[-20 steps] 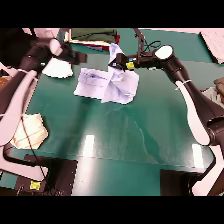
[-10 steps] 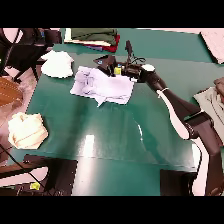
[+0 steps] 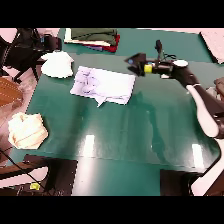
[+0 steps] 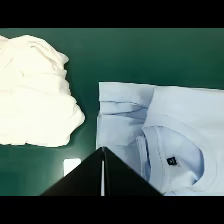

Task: Fold the shirts.

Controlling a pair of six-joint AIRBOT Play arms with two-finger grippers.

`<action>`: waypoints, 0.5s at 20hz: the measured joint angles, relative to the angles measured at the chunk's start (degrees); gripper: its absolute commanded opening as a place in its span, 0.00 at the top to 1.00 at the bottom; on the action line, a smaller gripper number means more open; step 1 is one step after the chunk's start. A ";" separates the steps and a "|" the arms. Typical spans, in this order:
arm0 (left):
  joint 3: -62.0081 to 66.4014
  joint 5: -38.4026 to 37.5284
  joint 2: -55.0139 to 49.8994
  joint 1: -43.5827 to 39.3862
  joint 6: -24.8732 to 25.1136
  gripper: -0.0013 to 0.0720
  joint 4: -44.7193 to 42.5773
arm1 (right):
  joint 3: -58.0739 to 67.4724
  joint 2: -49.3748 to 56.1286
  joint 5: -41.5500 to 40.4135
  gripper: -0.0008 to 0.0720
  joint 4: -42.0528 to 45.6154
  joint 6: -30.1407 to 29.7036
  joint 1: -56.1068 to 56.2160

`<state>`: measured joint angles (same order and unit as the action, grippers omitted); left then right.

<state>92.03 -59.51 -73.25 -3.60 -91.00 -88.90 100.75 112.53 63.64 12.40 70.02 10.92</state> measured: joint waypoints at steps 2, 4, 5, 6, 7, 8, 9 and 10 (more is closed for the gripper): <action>0.00 -0.39 0.02 -0.07 0.63 0.95 2.60 | -4.50 -3.04 0.63 0.03 8.15 3.56 -2.38; 0.00 -0.68 0.02 -0.15 1.03 0.95 4.70 | -8.55 -4.74 1.36 0.01 12.66 5.46 -3.02; 0.00 -0.96 0.02 -0.13 1.11 0.95 5.46 | -10.32 -5.22 1.40 0.01 14.03 5.99 -3.06; 0.00 -1.11 0.02 -0.02 1.18 0.95 6.14 | -12.02 -5.57 0.87 0.00 15.45 6.49 -3.08; 0.00 -1.42 0.02 0.00 1.29 0.95 6.78 | -13.70 -5.81 -0.42 0.00 16.37 6.95 -3.06; 0.00 -1.70 0.02 -0.02 1.31 0.95 7.32 | -15.13 -6.03 -1.51 0.00 17.07 7.19 -2.69; 0.00 -2.01 0.02 -0.09 1.33 0.95 7.76 | -16.22 -6.14 -2.43 0.00 17.49 7.32 -2.16; 0.00 -2.43 0.02 -0.15 1.38 0.95 8.17 | -17.05 -6.19 -3.67 0.00 18.01 7.43 -1.55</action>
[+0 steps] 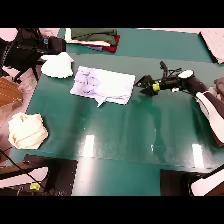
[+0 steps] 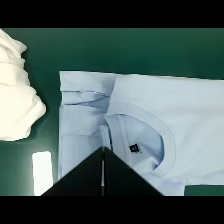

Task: Fold the shirts.

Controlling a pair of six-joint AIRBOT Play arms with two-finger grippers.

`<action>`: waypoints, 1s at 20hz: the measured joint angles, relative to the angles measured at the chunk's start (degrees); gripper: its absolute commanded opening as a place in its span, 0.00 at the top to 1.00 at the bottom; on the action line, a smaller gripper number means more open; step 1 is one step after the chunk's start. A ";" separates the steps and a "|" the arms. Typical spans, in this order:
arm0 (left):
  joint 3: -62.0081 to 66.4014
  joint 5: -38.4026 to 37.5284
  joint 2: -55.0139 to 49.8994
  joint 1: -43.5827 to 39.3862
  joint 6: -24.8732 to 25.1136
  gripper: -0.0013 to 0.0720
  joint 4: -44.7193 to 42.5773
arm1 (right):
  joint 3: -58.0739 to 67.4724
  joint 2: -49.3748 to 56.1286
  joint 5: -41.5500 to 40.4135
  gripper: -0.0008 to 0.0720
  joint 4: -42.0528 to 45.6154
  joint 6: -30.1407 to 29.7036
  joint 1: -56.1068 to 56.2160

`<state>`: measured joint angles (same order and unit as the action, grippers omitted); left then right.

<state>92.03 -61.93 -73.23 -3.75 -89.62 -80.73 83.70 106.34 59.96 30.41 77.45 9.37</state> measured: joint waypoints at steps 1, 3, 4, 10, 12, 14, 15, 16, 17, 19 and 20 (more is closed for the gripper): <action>0.00 -0.31 0.00 0.04 0.02 0.95 0.24 | -0.37 0.02 -1.29 0.00 0.26 0.11 0.72; 0.00 -0.63 0.02 0.15 0.09 0.95 0.70 | 0.37 1.14 -3.43 0.01 0.42 0.50 2.64; 0.00 -0.72 0.00 0.07 0.11 0.95 1.03 | 1.57 2.05 -3.96 0.01 0.48 0.96 3.82; 0.00 -1.64 0.11 0.02 0.13 0.95 2.95 | 16.94 12.55 -6.67 0.59 1.38 6.73 11.63; 0.00 -1.81 0.33 0.11 0.11 0.95 3.43 | 22.51 15.26 -6.91 0.96 1.81 8.50 13.22; 0.00 -1.86 0.61 0.11 0.11 0.95 3.87 | 27.80 16.06 -7.17 0.96 1.33 8.90 13.86; 0.00 -1.95 0.66 0.11 0.11 0.95 3.91 | 29.79 15.98 -6.99 0.96 1.46 9.03 13.70; 0.00 -1.97 0.70 0.13 0.11 0.95 4.02 | 31.32 15.08 -6.78 0.96 1.49 9.25 13.09; 0.00 -2.01 0.74 0.13 0.13 0.95 4.13 | 32.04 13.57 -7.06 0.96 1.27 9.51 12.04; 0.00 -2.19 0.79 0.11 0.11 0.95 4.24 | 31.61 9.38 -7.48 0.96 1.29 10.60 8.39; 0.00 -2.25 0.79 0.13 0.11 0.95 4.26 | 30.95 7.13 -7.30 0.96 1.33 11.21 6.08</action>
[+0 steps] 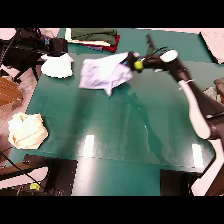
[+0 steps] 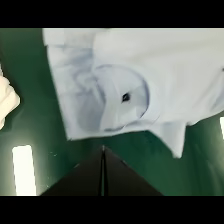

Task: Fold the shirts.

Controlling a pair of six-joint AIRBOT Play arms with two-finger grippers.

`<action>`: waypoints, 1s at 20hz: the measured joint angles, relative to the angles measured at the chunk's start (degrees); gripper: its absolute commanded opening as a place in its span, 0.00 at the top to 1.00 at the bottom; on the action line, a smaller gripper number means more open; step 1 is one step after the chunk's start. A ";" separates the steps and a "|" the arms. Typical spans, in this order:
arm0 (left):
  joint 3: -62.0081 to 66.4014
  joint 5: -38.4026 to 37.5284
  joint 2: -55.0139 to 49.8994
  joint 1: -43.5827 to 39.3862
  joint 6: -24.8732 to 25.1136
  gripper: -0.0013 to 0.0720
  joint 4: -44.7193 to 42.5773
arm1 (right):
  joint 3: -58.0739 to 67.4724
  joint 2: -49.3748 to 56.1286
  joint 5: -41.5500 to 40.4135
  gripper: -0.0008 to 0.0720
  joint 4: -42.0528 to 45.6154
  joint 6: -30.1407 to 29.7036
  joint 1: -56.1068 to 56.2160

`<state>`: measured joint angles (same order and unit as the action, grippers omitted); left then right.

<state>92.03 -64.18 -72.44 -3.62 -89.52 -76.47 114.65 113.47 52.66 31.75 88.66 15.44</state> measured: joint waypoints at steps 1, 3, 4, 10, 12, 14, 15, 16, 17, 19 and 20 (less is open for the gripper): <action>0.00 -0.22 0.02 0.00 0.00 0.95 0.04 | -0.59 -2.58 -0.04 0.96 -0.04 1.03 -2.69; 0.00 -0.61 0.02 -0.02 0.00 0.95 0.52 | -1.20 -7.50 -0.31 0.96 -0.17 3.87 -9.16; 0.00 -0.76 0.04 0.00 -0.02 0.95 0.94 | -1.03 -9.62 -0.24 0.96 -0.09 5.99 -12.92; 0.00 -0.52 0.04 0.00 -0.02 0.95 3.98 | 1.09 -19.08 0.81 0.96 -0.15 21.49 -37.44; 0.00 0.00 0.04 0.00 -0.02 0.95 5.03 | -0.15 -21.86 4.33 0.96 0.42 24.59 -45.77; 0.00 0.52 0.04 -0.02 -0.02 0.95 6.05 | -1.62 -24.46 10.36 0.96 2.82 26.34 -53.75; 0.00 0.96 0.04 -0.02 -0.02 0.95 6.54 | -2.45 -25.70 13.77 0.96 3.85 26.77 -57.20; 0.00 1.66 0.04 -0.02 -0.02 0.95 6.88 | -3.50 -26.95 17.70 0.96 4.94 27.17 -60.67; 0.00 2.49 0.04 0.00 -0.02 0.95 7.13 | -4.76 -28.20 21.57 0.96 6.36 27.47 -63.87; 0.04 4.22 0.04 -0.02 -0.02 0.95 7.54 | -7.41 -30.82 27.78 0.96 9.01 27.82 -69.07; 0.04 4.79 0.04 -0.02 -0.02 0.95 7.65 | -8.83 -32.04 30.58 0.96 11.08 27.87 -71.06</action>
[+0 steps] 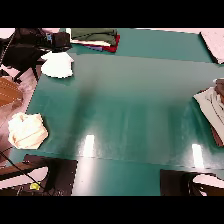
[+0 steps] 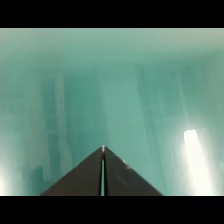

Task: Fold the shirts.

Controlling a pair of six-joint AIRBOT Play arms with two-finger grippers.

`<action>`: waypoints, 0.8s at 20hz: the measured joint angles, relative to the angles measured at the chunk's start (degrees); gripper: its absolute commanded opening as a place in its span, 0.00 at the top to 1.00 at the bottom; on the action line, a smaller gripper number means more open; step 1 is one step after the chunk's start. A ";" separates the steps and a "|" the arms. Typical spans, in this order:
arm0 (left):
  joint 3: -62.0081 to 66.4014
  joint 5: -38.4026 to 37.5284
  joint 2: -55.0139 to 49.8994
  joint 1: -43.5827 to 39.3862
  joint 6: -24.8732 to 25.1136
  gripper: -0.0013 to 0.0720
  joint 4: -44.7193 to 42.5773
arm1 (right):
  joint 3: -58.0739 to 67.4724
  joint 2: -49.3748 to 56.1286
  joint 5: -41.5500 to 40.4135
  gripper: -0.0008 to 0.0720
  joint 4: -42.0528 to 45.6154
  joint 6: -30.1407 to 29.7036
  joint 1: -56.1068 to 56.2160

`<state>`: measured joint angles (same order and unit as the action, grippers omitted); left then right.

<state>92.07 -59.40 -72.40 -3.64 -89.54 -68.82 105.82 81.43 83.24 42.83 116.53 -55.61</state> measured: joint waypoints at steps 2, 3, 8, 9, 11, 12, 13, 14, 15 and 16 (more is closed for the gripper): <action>0.00 0.50 0.00 0.02 0.00 0.95 0.13 | -3.30 -2.21 4.72 0.96 5.88 0.17 -3.28; 0.00 0.50 0.00 0.02 0.00 0.95 0.22 | -5.07 -3.21 6.69 0.96 9.29 0.13 -4.59; 0.00 -1.16 0.37 0.02 0.00 0.95 1.92 | -13.07 -4.00 11.74 0.32 23.17 -3.43 -7.21; 0.00 -1.84 0.48 0.00 0.00 0.95 2.58 | -14.05 -3.56 12.98 0.11 24.74 -4.70 -7.26; 0.00 -2.93 0.63 0.00 0.00 0.95 3.63 | -14.25 -2.56 14.47 0.11 26.49 -6.67 -7.26; 0.00 -3.67 0.66 0.02 -0.02 0.95 4.02 | -13.20 -2.16 15.63 0.12 27.30 -7.45 -7.30; 0.00 -4.15 0.72 0.02 -0.02 0.95 4.39 | -11.37 -1.97 15.98 0.11 27.54 -7.93 -7.61; 0.00 -4.66 0.74 0.00 -0.02 0.95 4.50 | -8.76 -1.84 16.04 0.12 28.04 -8.37 -8.02; 0.00 -5.03 0.76 0.00 -0.04 0.95 4.72 | -5.16 -1.73 15.80 0.12 28.26 -8.74 -8.48; 0.00 -5.31 0.76 0.00 -0.04 0.95 4.83 | -1.25 -1.68 14.91 0.13 27.89 -8.90 -8.59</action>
<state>92.07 -64.71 -71.64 -3.64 -89.58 -63.99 104.57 79.75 98.15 70.72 107.63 -64.20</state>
